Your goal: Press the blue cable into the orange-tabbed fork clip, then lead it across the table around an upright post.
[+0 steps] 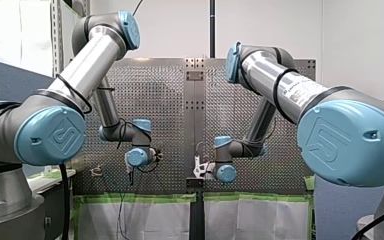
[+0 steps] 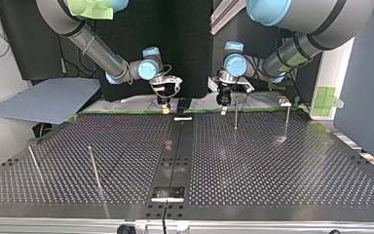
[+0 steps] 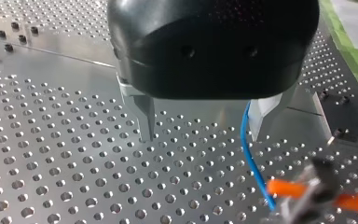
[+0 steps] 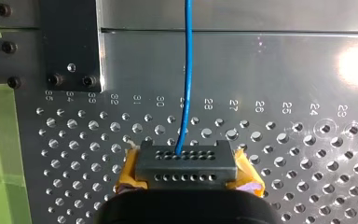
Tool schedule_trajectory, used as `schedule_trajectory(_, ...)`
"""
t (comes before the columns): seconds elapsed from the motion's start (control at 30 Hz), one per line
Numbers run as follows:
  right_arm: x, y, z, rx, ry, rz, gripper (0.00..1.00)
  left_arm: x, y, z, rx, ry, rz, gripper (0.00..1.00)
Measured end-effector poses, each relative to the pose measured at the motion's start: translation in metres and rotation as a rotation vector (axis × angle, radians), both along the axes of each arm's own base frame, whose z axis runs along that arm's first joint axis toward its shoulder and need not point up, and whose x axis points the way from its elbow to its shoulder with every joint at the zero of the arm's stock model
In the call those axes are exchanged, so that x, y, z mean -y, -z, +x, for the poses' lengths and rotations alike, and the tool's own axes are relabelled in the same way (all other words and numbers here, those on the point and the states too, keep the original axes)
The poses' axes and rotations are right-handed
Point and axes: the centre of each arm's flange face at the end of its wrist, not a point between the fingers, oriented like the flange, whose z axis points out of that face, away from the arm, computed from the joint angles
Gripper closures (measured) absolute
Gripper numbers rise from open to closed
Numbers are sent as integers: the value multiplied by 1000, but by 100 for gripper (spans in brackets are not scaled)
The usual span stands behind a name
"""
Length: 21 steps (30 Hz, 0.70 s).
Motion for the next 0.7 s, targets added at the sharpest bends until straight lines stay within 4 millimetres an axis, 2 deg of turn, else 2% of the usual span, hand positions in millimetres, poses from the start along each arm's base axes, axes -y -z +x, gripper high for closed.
schedule_trajectory(0.17,0,0,0,1,-1,1,100,0,0,3,-8,-10,7,1)
schedule_trajectory(0.43,0,0,0,0,-1,2,100,-3,27,0,-36,-52,53,1)
schedule_trajectory(0.7,-1,1,1,-1,-3,2,100,-1,31,2,-30,-54,56,1)
